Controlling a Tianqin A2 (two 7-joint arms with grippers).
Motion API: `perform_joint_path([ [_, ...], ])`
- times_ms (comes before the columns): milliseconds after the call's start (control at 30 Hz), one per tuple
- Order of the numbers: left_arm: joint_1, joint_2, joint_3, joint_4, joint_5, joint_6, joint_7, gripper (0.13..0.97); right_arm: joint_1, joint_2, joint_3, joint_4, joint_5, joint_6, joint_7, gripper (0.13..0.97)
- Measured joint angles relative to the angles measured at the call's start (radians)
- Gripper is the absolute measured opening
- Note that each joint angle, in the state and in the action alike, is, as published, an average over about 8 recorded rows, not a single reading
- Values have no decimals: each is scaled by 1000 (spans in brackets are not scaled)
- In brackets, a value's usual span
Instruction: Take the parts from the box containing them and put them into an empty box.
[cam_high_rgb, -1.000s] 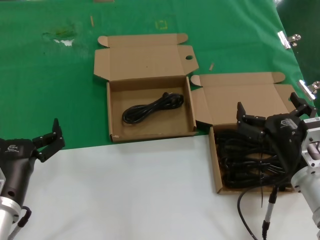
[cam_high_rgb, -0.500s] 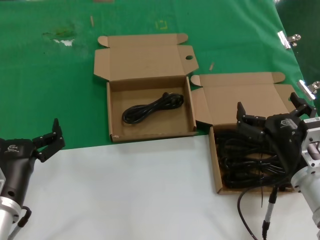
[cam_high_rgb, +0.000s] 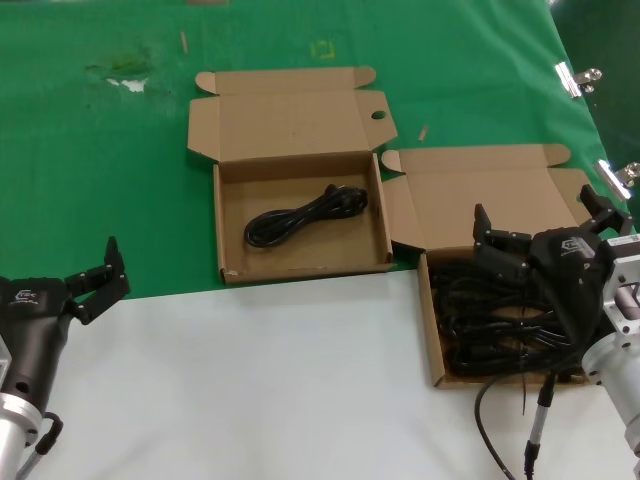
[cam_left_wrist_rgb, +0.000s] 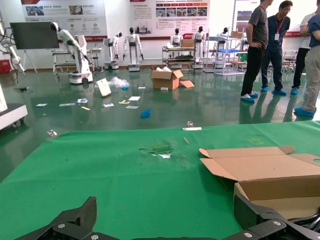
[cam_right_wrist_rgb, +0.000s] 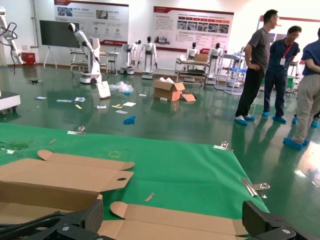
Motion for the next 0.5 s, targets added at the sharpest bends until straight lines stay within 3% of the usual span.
perform_joint_path([
  [500,0,0,0,0,0,0,0,966,0,0,0,0,0,0,0,966],
])
